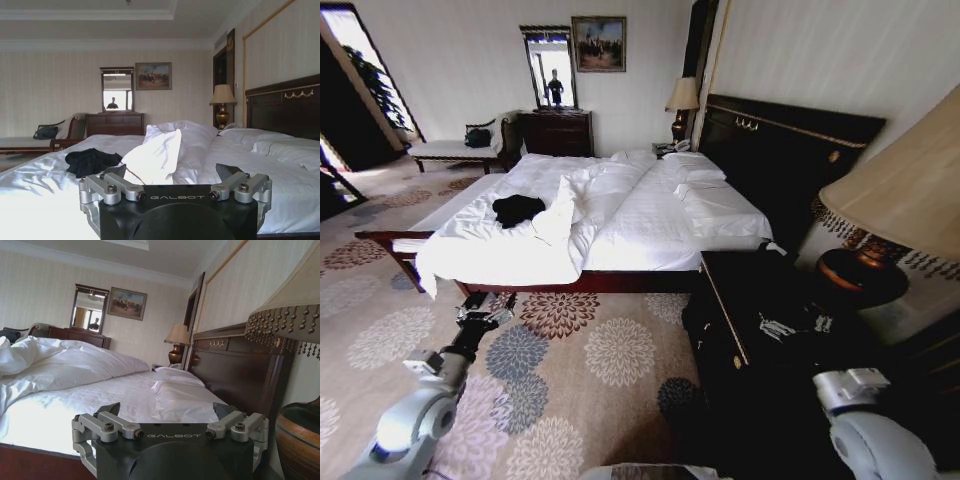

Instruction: Fold the clothes on the bed.

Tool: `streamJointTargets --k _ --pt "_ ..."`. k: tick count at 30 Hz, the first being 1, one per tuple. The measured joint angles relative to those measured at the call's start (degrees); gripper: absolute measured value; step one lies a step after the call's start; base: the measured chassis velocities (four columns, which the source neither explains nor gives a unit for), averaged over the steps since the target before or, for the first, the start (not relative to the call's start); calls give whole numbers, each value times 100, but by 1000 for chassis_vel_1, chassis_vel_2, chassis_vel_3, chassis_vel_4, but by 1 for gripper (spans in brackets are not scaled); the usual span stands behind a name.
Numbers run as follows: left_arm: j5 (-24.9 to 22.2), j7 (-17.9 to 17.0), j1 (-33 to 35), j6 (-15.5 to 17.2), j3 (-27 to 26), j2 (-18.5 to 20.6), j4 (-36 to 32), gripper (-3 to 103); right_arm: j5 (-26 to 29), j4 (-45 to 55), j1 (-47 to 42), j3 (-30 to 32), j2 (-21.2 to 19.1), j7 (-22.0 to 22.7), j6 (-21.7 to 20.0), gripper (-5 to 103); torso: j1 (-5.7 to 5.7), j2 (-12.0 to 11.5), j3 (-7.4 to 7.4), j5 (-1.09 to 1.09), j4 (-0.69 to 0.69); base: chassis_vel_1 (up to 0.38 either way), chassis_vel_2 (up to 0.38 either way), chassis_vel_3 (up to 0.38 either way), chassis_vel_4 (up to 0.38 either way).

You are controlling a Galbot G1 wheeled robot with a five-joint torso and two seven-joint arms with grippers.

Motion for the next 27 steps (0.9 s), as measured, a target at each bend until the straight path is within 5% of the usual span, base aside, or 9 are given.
streamJointTargets --k 27 --pt "127 0 12 41 56 4 -81 100 318 -5 -13 -66 28 -1 124 100 0 0 1 -1 2 -18 24 22 -24"
